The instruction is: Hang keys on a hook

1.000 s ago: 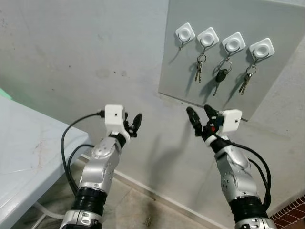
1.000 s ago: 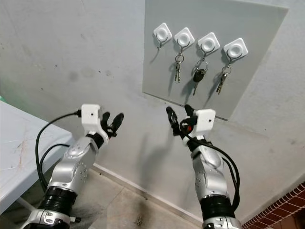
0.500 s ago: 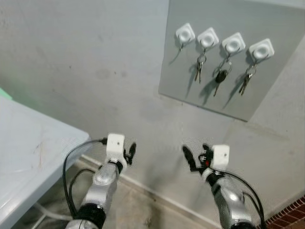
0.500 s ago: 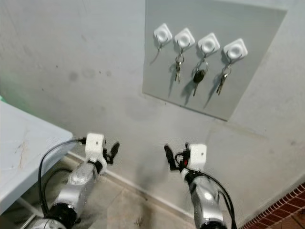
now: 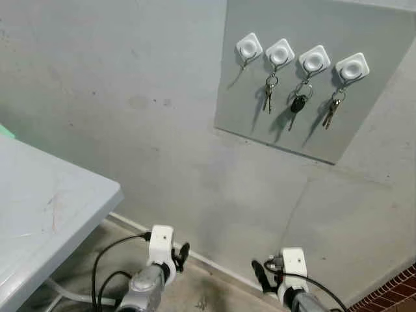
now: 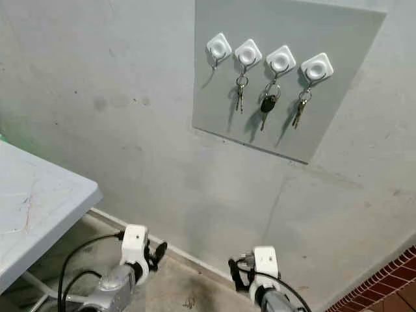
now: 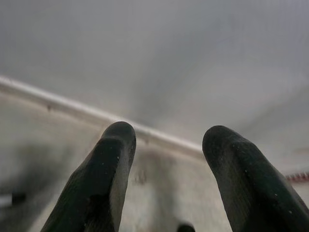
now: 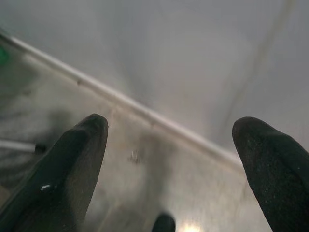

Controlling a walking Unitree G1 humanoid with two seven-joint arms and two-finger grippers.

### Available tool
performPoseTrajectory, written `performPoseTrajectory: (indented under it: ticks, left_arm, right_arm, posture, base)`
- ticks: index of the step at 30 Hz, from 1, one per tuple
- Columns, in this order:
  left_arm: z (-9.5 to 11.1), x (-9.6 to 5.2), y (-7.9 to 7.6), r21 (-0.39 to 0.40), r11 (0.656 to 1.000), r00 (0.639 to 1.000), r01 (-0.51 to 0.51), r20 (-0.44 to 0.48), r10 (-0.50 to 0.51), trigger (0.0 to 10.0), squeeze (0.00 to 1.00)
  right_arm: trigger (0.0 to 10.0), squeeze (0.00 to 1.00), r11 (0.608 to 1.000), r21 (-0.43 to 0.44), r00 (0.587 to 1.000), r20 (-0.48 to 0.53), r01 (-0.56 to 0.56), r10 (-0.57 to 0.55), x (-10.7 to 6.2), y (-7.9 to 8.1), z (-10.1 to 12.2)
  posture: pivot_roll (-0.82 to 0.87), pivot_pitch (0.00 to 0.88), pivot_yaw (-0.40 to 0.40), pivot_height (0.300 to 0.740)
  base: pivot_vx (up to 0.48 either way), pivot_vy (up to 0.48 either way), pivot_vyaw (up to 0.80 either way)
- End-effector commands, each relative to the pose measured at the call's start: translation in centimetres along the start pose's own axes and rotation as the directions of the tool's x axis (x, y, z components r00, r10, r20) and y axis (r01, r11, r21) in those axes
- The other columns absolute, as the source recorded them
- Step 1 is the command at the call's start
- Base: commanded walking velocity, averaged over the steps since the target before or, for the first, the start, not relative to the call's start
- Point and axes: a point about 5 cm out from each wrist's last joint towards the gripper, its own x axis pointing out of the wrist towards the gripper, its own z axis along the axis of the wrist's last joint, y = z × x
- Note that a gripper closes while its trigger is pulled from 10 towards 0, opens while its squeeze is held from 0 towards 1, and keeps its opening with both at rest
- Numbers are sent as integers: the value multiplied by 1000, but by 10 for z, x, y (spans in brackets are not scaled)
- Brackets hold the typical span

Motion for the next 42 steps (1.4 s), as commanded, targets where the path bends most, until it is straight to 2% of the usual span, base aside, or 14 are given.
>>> performPoseTrajectory:
  ticks: [1, 2, 3, 4, 5, 11, 12, 14, 20, 35, 42]
  left_arm:
    - [-10, -4, 3, -21, 1000, 999, -4, -32, 3, 10000, 0]
    - [-12, -5, 4, -24, 1000, 999, -4, -38, 4, 10000, 0]
    - [-21, -9, 9, -47, 999, 998, -22, -64, 19, 10000, 0]
    - [-24, -11, 12, -52, 998, 997, -32, -77, 28, 10000, 0]
    - [-30, -14, 16, -57, 997, 994, -50, -95, 44, 10000, 0]
    - [-52, -28, 30, -61, 993, 983, -97, -161, 86, 10000, 0]
    - [-59, -32, 33, -55, 993, 979, -107, -180, 95, 10000, 0]
    - [-63, -35, 36, -55, 992, 976, -118, -193, 105, 10000, 0]
    - [-79, -48, 46, -69, 983, 961, -169, -234, 149, 10000, 0]
    - [-75, -46, 47, -65, 983, 965, -170, -215, 153, 10000, 0]
    - [-74, -45, 46, -59, 985, 966, -165, -213, 149, 10000, 0]
  right_arm:
    - [10000, 1000, 999, 11, 999, -38, 31, -31, -4, -4, -9]
    - [10000, 1000, 999, 7, 998, -47, 39, -39, -5, -5, -11]
    - [10000, 443, 998, 21, 994, -93, 63, -61, -11, -9, -24]
    - [10000, 102, 997, 30, 991, -115, 71, -67, -15, -10, -30]
    - [10000, 0, 996, 41, 987, -142, 83, -76, -19, -12, -38]
    - [10000, 0, 991, 32, 964, -236, 133, -122, -38, -21, -66]
    - [10000, 0, 986, 54, 957, -254, 156, -137, -43, -24, -72]
    - [10000, 0, 980, 76, 950, -270, 182, -155, -47, -26, -77]
    - [10000, 0, 976, 71, 936, -304, 208, -177, -57, -29, -89]
    - [10000, 0, 983, 45, 930, -332, 181, -156, -54, -23, -90]
    - [10000, 0, 986, 36, 929, -342, 165, -143, -52, -20, -90]
  posture:
    - [-20, 0, -16, 740]
    - [-20, 0, -16, 740]
    - [-23, 0, -15, 740]
    - [-23, 0, -16, 740]
    - [-24, 0, -16, 740]
    - [-26, 0, -13, 740]
    - [-28, 0, -12, 740]
    - [-33, 0, -9, 740]
    - [-35, 0, -9, 740]
    - [-17, 0, -17, 740]
    - [-14, 0, -17, 740]
  base:
    - [0, 0, 0]
    - [0, 0, 0]
    - [0, 0, 0]
    - [0, 0, 0]
    - [0, 0, 0]
    - [0, 0, 0]
    - [0, 0, 0]
    - [0, 0, 0]
    - [0, 0, 0]
    - [0, 0, 0]
    - [0, 0, -603]
